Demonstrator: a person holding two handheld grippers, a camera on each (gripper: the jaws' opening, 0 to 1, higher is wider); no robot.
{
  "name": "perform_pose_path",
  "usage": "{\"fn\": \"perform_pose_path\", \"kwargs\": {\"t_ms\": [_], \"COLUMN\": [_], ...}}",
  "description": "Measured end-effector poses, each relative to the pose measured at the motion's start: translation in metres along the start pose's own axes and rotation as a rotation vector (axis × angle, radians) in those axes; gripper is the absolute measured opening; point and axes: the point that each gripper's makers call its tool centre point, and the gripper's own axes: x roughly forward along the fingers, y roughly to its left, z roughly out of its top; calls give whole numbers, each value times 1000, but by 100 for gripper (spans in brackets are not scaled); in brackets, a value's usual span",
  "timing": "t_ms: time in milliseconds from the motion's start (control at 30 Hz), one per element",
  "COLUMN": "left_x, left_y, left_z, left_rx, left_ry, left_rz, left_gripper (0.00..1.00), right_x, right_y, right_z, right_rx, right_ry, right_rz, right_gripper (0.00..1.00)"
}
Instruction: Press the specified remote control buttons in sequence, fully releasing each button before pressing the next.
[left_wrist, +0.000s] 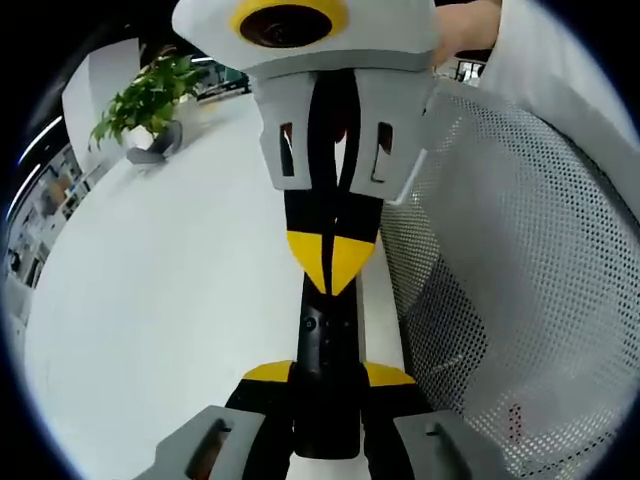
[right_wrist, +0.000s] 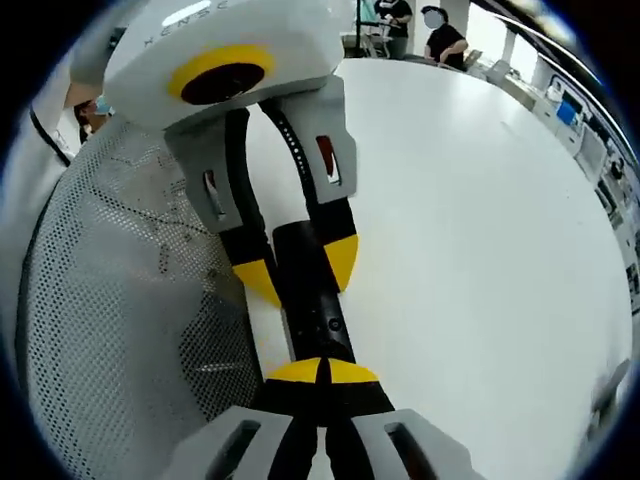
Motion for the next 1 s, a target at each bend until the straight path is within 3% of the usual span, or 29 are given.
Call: {"fn": "perform_pose_path", "kwargs": {"t_ms": [133,267,600,800,1000], "left_x": [0,0,0,0,0], "left_y": [0,1,1,0,0], "left_z": [0,0,0,1,1], "left_rx": [-20,-30,-30,-21,-18], "left_ry": [-1,1,6,22,36], "left_rz": [7,13,13,11,10], "left_gripper": [24,24,24,24,24], "right_x": [-3,-5,-9,-6,-5], "right_y": [0,1,-4,-4,-4], "right_z": [0,-2,-11,-9,-9], "right_rx": [-27,-34,-56,-224,-224], "right_ry": [-95,-135,-94,-5,-18], "right_rz": [-3,-7,-26,-76,-92], "right_gripper": [0,0,0,0,0]}}
